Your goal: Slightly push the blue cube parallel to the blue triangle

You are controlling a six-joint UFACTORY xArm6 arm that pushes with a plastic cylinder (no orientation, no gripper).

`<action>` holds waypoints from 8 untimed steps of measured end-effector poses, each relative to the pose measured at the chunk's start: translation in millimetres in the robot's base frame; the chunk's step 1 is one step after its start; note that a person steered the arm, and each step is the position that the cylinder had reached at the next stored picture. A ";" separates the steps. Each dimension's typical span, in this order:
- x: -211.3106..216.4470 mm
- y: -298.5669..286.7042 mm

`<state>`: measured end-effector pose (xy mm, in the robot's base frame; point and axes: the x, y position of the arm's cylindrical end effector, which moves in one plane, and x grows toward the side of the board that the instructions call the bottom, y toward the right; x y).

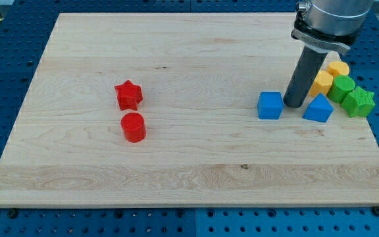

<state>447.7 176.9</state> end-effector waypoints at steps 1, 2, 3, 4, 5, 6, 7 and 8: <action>-5.7 0.0; -7.1 0.0; -7.1 0.0; -7.1 0.1; -9.3 -4.0; -11.5 -31.7; -11.5 -45.3; -11.5 -47.0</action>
<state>436.2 129.9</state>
